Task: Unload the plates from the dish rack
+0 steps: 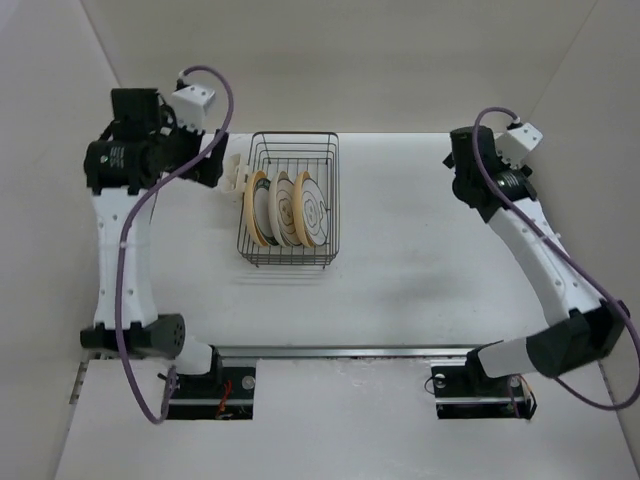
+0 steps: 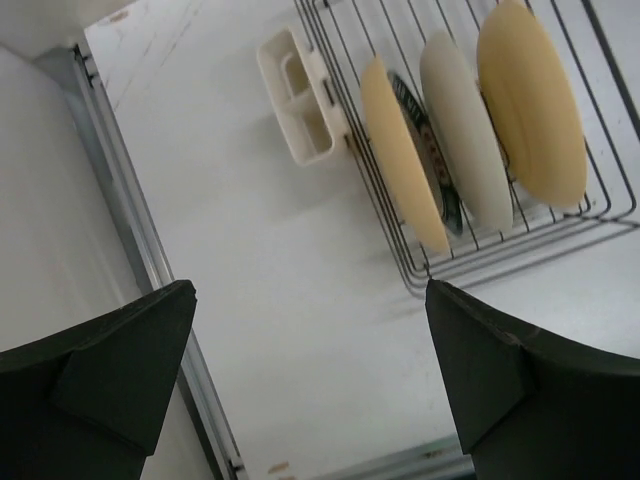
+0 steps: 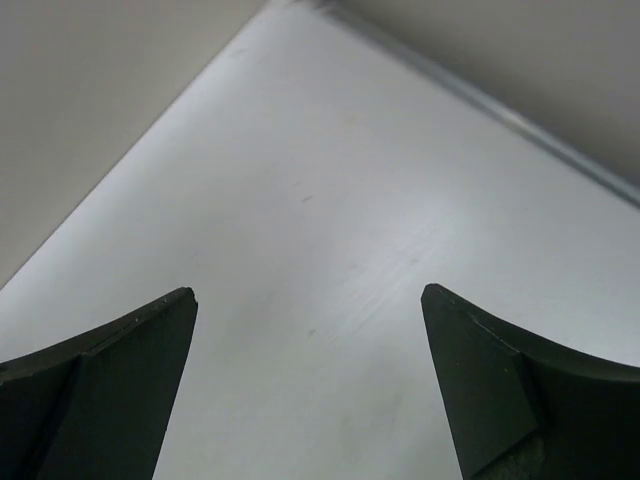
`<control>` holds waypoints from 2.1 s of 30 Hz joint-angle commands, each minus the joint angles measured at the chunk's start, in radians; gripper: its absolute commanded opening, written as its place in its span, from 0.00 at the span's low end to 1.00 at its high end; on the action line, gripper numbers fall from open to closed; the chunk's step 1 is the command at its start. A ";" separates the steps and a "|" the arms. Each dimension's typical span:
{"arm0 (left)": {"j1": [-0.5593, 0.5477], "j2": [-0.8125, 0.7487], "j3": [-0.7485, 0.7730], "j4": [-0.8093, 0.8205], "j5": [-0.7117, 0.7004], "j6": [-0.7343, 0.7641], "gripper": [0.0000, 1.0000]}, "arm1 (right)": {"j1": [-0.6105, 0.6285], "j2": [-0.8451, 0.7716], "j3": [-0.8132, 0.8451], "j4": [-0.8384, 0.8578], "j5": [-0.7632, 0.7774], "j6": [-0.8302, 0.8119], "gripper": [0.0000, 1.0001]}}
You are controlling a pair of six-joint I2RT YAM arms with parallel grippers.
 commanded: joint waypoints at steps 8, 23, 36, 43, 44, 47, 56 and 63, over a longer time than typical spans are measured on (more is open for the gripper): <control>-0.318 0.400 0.243 0.012 -0.372 -0.123 0.92 | 0.008 -0.123 -0.088 0.520 -0.781 -0.548 0.96; -0.376 0.566 0.243 0.032 -0.645 -0.198 0.50 | 0.026 -0.148 -0.223 0.586 -0.806 -0.557 0.88; -0.376 0.629 0.233 0.000 -0.610 -0.218 0.37 | 0.026 -0.169 -0.270 0.595 -0.795 -0.576 0.88; -0.376 0.638 0.198 0.009 -0.628 -0.218 0.00 | 0.026 -0.189 -0.279 0.595 -0.795 -0.585 0.88; -0.376 0.638 0.198 0.009 -0.628 -0.218 0.00 | 0.026 -0.198 -0.279 0.595 -0.795 -0.585 0.88; -0.376 0.629 0.198 0.009 -0.628 -0.218 0.00 | 0.026 -0.198 -0.279 0.595 -0.795 -0.585 0.88; -0.376 0.649 0.155 -0.003 -0.628 -0.218 0.32 | 0.026 -0.229 -0.298 0.604 -0.815 -0.585 0.88; -0.376 0.627 0.158 0.008 -0.628 -0.228 0.00 | 0.026 -0.249 -0.307 0.605 -0.815 -0.585 0.88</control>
